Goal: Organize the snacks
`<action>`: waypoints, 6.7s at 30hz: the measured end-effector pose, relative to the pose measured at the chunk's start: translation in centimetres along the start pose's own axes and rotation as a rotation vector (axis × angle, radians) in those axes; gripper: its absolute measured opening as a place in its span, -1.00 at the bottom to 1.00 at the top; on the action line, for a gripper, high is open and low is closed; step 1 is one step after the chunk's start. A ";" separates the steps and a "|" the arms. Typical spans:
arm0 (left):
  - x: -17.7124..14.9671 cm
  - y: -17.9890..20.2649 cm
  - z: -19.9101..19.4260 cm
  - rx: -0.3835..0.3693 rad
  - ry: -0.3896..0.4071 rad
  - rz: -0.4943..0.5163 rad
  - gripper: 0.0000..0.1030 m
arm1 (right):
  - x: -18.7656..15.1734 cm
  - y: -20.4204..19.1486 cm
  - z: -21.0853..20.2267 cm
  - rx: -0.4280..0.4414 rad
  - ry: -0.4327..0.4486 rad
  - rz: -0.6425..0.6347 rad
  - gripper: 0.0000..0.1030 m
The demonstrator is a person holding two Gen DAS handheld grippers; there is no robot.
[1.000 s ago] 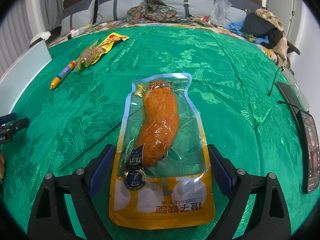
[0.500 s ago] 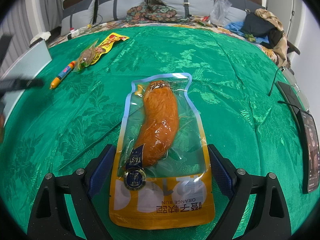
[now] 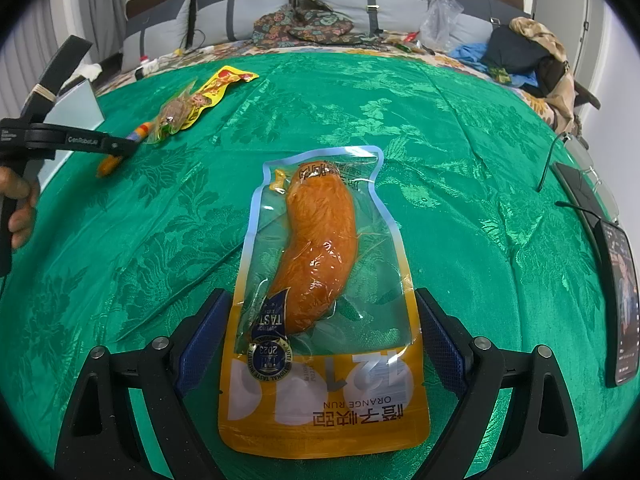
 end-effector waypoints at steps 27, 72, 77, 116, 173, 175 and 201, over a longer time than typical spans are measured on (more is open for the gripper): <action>-14.9 3.6 -7.7 -0.044 -0.002 0.049 0.99 | 0.0 0.1 0.0 0.000 0.000 0.001 0.80; -17.0 0.8 -10.8 -0.180 0.005 -0.103 -0.71 | 4.6 -2.5 4.4 -0.044 -0.353 0.053 0.60; -18.3 -0.7 -12.3 -0.209 0.037 -0.177 -0.71 | 4.9 -2.5 1.7 0.049 -0.324 0.137 -0.19; -21.8 -31.9 -27.2 0.301 0.208 -0.569 0.94 | 15.5 -44.6 -6.9 0.862 -0.247 0.136 0.56; -10.0 4.6 -4.5 0.037 0.129 -0.061 1.00 | -1.1 -0.1 -1.4 -0.126 0.003 0.124 0.68; -10.0 4.6 -4.5 0.037 0.129 -0.061 1.00 | -1.1 -0.1 -1.4 -0.126 0.003 0.124 0.68; 2.9 1.8 -2.7 -0.071 0.120 -0.151 0.99 | -1.2 0.1 -1.4 -0.122 0.003 0.125 0.70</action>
Point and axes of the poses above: each gripper's, at about its wrist camera, not at the fingertips, and z roughly the way its jaws point, y to its right, x to its top, the point moved 3 cm from there along z, roughly the way its jaws point, and after that the axes turned 4 degrees about y, right-handed, at the moved point
